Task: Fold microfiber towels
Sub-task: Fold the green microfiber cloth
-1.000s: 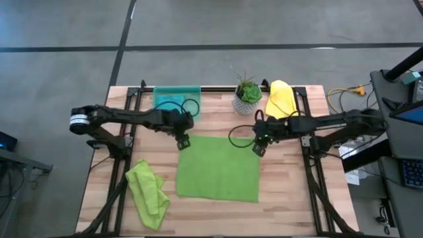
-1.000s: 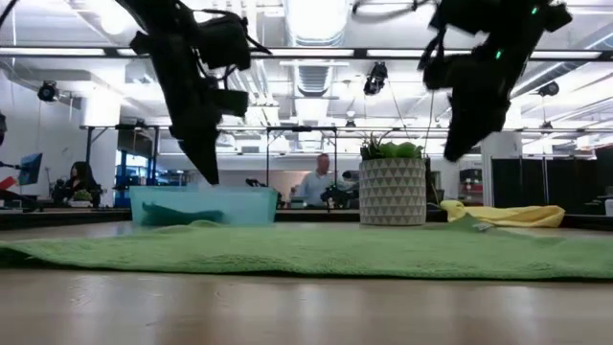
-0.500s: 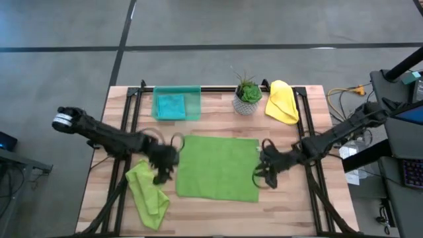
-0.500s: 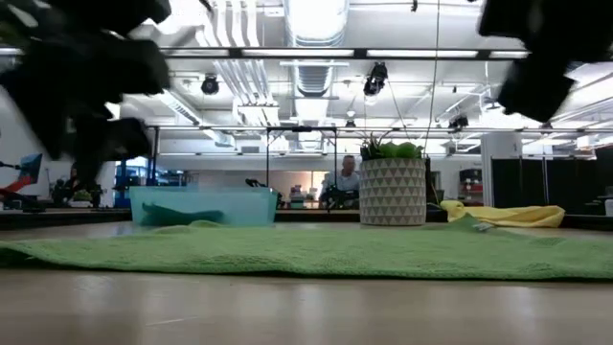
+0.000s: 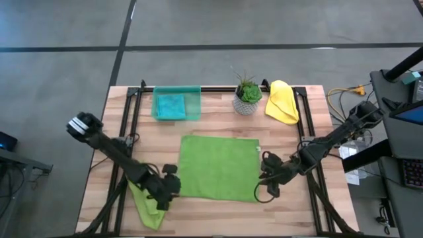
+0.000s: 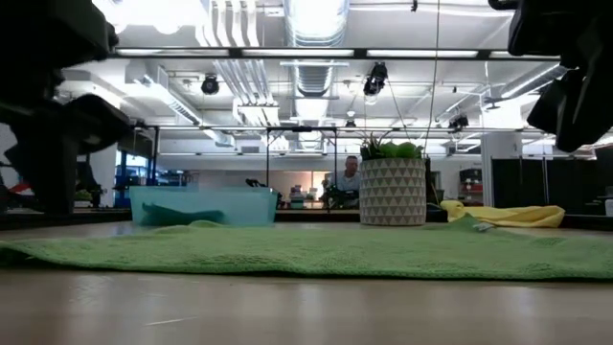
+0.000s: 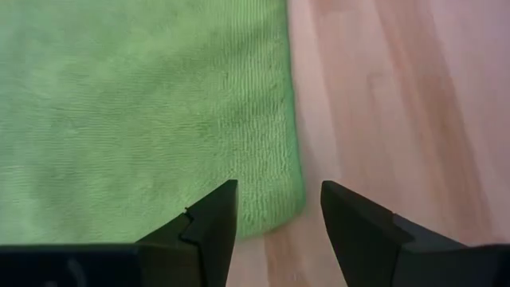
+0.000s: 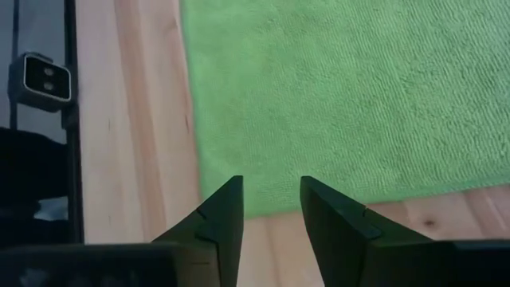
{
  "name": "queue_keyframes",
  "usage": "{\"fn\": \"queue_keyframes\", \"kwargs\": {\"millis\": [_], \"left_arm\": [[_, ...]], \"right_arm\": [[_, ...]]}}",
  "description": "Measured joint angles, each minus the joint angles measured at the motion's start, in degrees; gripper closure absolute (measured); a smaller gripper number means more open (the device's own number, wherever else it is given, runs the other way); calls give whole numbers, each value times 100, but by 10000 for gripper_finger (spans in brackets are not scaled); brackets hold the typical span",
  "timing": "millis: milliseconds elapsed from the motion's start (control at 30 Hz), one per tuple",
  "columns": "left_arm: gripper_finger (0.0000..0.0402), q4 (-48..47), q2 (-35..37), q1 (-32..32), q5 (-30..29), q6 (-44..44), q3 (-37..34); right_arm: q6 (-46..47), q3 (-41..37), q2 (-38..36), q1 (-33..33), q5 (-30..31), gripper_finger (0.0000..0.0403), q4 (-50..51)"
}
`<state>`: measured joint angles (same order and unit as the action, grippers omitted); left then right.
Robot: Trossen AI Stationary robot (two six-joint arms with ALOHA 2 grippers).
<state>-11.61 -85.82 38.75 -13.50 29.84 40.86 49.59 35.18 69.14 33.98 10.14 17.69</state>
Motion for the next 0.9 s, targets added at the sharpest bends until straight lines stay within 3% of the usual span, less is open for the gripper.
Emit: {"fn": "queue_keyframes", "kwargs": {"millis": [200, 367, 467, 633, 900], "left_arm": [[234, -39, -969, -27, -6, 230, 573], [234, -768, -1298, -19, -21, 921, 1006], [234, -943, -1340, 7, -24, 997, 1109], [234, -1048, -1286, 122, -55, 1010, 1055], [234, -1372, -1027, 193, 171, 900, 1079]], "right_arm": [[-249, -7, -94, 3, -17, 280, 38], [-359, -7, -103, 4, -97, 283, -27], [-397, -68, -45, 2, -105, 285, -217], [-943, -350, 182, 83, -211, 277, -1547], [-1416, -158, 1322, 201, -387, 225, -2313]]}}
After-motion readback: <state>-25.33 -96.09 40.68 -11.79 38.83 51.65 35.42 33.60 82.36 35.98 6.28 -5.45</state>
